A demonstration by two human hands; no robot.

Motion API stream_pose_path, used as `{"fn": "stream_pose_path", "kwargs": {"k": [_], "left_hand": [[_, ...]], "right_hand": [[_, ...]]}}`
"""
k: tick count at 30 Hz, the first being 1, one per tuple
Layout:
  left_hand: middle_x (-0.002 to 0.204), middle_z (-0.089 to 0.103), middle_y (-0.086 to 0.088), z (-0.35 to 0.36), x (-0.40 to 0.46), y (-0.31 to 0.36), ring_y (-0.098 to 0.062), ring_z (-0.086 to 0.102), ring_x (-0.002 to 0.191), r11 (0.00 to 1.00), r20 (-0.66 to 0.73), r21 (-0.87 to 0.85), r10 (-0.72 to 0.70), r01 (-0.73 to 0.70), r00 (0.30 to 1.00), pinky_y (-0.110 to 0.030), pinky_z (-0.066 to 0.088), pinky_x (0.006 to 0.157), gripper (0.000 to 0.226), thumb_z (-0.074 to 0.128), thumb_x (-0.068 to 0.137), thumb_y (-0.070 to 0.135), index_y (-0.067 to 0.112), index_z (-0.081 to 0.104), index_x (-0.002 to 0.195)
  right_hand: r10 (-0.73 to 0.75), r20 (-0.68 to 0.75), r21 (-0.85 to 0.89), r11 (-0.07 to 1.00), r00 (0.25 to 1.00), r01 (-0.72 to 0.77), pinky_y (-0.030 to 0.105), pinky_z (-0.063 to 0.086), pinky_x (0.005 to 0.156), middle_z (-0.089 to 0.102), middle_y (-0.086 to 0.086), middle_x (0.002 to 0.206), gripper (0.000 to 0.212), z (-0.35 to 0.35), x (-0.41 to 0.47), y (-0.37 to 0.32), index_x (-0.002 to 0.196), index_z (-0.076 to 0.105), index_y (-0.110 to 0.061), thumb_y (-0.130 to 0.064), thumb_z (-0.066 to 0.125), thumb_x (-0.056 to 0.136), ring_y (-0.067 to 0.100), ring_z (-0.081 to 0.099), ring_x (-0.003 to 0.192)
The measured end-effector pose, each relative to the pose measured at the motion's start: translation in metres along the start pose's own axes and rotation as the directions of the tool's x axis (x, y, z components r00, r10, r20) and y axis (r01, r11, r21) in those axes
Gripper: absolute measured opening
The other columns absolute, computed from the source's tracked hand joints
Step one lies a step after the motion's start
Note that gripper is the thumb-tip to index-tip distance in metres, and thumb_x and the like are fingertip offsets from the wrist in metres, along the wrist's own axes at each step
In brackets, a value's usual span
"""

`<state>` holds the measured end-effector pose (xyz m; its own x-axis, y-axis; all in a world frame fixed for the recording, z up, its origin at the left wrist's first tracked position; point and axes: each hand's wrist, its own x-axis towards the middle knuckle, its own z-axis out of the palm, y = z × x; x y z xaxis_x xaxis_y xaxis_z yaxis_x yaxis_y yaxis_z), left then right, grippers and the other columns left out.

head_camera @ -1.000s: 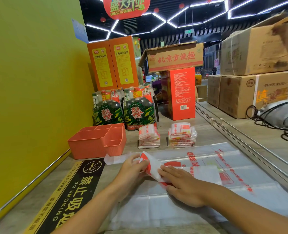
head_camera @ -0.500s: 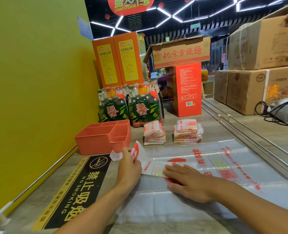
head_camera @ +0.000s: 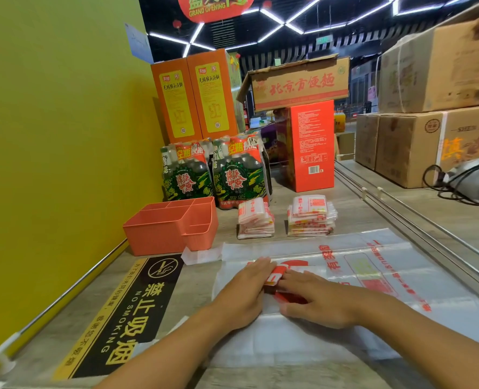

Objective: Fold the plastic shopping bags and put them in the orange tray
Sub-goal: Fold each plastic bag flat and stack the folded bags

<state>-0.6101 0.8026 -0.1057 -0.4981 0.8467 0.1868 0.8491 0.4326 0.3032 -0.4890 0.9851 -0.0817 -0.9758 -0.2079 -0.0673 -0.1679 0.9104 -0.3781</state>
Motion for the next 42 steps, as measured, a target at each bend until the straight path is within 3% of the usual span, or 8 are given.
{"fn": "stream_pose_path", "kwargs": {"k": [4, 10, 17, 29, 33, 35, 38, 42], "left_hand": [[0.166, -0.006, 0.014, -0.008, -0.004, 0.003, 0.001, -0.012, 0.15, 0.999, 0.144, -0.007, -0.032, 0.034, 0.989, -0.02, -0.009, 0.122, 0.058, 0.026, 0.109, 0.038, 0.028, 0.001, 0.16], [0.165, -0.019, 0.012, -0.01, -0.005, 0.004, 0.0, -0.024, 0.148, 0.995, 0.239, 0.067, -0.086, 0.072, 0.967, -0.024, -0.013, 0.121, 0.067, 0.017, 0.105, 0.057, 0.027, -0.007, 0.16], [0.169, -0.004, 0.008, -0.001, 0.005, 0.012, -0.009, -0.009, 0.154, 0.979, 0.122, 0.119, -0.178, 0.164, 0.976, -0.036, 0.002, 0.127, 0.071, 0.027, 0.103, 0.061, 0.028, 0.003, 0.161], [0.162, -0.031, -0.005, -0.007, -0.001, 0.024, -0.02, -0.03, 0.149, 0.922, 0.196, 0.148, -0.381, 0.357, 0.903, -0.041, -0.008, 0.125, 0.085, 0.02, 0.098, 0.071, 0.025, -0.019, 0.157], [0.168, -0.01, -0.007, -0.014, -0.007, 0.021, -0.025, -0.016, 0.154, 0.902, 0.108, 0.026, -0.43, 0.43, 0.896, -0.041, 0.0, 0.126, 0.084, 0.025, 0.102, 0.063, 0.015, -0.013, 0.159], [0.168, 0.011, -0.005, -0.019, -0.007, 0.021, -0.024, 0.009, 0.155, 0.903, 0.004, -0.148, -0.408, 0.404, 0.913, -0.038, 0.016, 0.125, 0.076, 0.039, 0.104, 0.049, 0.016, 0.001, 0.161], [0.148, 0.05, -0.002, -0.022, 0.0, 0.019, -0.016, 0.057, 0.122, 0.726, -0.112, -0.609, -0.477, 0.319, 0.872, -0.026, 0.052, 0.095, 0.062, 0.057, 0.102, 0.025, 0.022, 0.027, 0.156], [0.111, 0.074, -0.01, -0.017, 0.008, 0.022, -0.022, 0.074, 0.095, 0.242, 0.056, -0.941, -0.577, 0.235, 0.815, -0.028, 0.06, 0.075, 0.041, 0.069, 0.094, 0.013, 0.008, 0.053, 0.131]], "right_hand": [[0.024, -0.051, 0.134, 0.991, 0.998, -0.017, 0.019, 0.035, 0.109, 0.046, -0.018, 0.148, 0.051, -0.008, -0.003, -0.005, 0.149, 0.043, -0.035, -0.046, 0.054, 0.1, -0.004, 0.045, 0.126], [0.129, -0.22, 0.048, 0.991, 0.967, -0.121, 0.031, 0.042, 0.108, 0.051, -0.009, 0.144, 0.049, -0.015, -0.007, -0.005, 0.144, 0.05, -0.027, -0.038, 0.059, 0.097, 0.014, 0.05, 0.13], [0.127, -0.011, -0.084, 0.988, 0.992, -0.127, 0.036, 0.005, 0.125, -0.005, -0.019, 0.167, 0.065, -0.001, -0.005, -0.008, 0.16, 0.003, -0.039, -0.058, 0.031, 0.104, 0.007, -0.004, 0.154], [0.205, 0.06, -0.162, 0.968, 0.977, -0.193, 0.033, -0.013, 0.123, -0.017, -0.014, 0.166, 0.069, 0.007, -0.001, -0.012, 0.159, -0.009, -0.036, -0.065, 0.017, 0.102, 0.005, -0.021, 0.15], [0.223, 0.086, -0.164, 0.965, 0.971, -0.207, 0.035, -0.012, 0.122, -0.018, -0.015, 0.165, 0.072, 0.004, -0.001, -0.013, 0.159, -0.01, -0.036, -0.068, 0.016, 0.1, 0.008, -0.022, 0.15], [0.233, 0.093, -0.16, 0.963, 0.968, -0.217, 0.036, -0.012, 0.122, -0.019, -0.016, 0.165, 0.073, 0.003, -0.001, -0.014, 0.159, -0.01, -0.038, -0.07, 0.016, 0.099, 0.01, -0.023, 0.15], [0.235, 0.1, -0.143, 0.965, 0.967, -0.22, 0.038, -0.011, 0.123, -0.02, -0.016, 0.164, 0.075, 0.001, -0.004, -0.015, 0.158, -0.013, -0.039, -0.073, 0.017, 0.098, 0.011, -0.024, 0.15], [0.208, 0.087, -0.119, 0.973, 0.974, -0.197, 0.029, -0.014, 0.115, -0.02, -0.017, 0.164, 0.075, -0.001, -0.009, -0.018, 0.158, -0.014, -0.038, -0.07, 0.022, 0.1, 0.007, -0.024, 0.148]]}}
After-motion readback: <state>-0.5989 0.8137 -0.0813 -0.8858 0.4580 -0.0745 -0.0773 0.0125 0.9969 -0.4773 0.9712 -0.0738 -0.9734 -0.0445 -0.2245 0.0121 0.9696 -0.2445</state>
